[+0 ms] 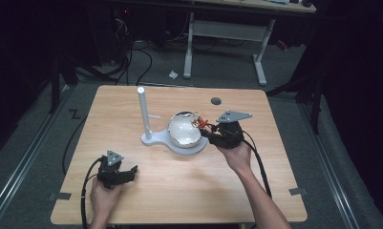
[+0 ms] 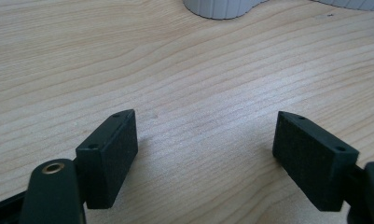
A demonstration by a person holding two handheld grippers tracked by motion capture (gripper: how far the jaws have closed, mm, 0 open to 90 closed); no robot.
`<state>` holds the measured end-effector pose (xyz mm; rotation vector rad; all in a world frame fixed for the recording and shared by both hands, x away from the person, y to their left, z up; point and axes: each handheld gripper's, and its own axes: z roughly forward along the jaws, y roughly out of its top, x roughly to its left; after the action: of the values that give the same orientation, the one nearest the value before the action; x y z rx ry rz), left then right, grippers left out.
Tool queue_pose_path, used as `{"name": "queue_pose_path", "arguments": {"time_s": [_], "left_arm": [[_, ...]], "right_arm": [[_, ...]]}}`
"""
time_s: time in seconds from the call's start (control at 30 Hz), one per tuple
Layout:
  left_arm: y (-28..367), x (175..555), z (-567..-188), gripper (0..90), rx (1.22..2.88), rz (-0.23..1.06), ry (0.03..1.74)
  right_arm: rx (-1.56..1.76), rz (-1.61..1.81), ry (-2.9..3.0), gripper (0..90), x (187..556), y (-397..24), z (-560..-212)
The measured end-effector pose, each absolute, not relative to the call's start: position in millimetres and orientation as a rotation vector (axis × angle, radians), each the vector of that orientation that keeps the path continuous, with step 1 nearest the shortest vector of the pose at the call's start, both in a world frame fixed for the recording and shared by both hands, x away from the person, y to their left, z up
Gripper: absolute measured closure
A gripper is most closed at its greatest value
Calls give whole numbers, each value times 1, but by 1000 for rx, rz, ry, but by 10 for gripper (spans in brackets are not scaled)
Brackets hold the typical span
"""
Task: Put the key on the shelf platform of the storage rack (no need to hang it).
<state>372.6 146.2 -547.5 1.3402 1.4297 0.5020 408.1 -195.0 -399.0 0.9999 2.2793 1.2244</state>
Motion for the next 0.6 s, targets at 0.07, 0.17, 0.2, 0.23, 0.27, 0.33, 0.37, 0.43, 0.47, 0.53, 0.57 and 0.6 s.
{"name": "queue_pose_path", "arguments": {"time_s": [0.07,0.17,0.2,0.23,0.27,0.33,0.37,0.43,0.47,0.53,0.57,0.6], "left_arm": [[146,373,-547,224,1339,502,1430],[146,373,-548,224,1340,503,1430],[146,373,-548,224,1340,503,1430],[146,373,-548,224,1339,502,1430],[146,373,-548,224,1339,502,1430],[146,373,-548,224,1340,503,1430],[146,373,-548,224,1340,503,1430],[146,373,-548,224,1340,503,1430],[146,373,-548,224,1340,503,1429],[146,373,-548,224,1340,503,1430],[146,373,-548,224,1339,502,1430],[146,373,-548,224,1340,502,1430]], "right_arm": [[995,1231,2285,668,412,-190,-398],[978,1231,2304,668,419,-180,-397],[978,1231,2304,668,419,-180,-397],[972,1233,2307,668,421,-178,-398],[970,1232,2311,668,422,-176,-398],[963,1231,2328,668,428,-169,-400],[965,1231,2331,668,429,-167,-401],[964,1228,2337,667,430,-165,-402],[962,1225,2345,667,432,-163,-404],[962,1218,2355,667,435,-160,-406],[962,1219,2358,667,436,-159,-408],[960,1215,2361,667,437,-157,-409]]}}
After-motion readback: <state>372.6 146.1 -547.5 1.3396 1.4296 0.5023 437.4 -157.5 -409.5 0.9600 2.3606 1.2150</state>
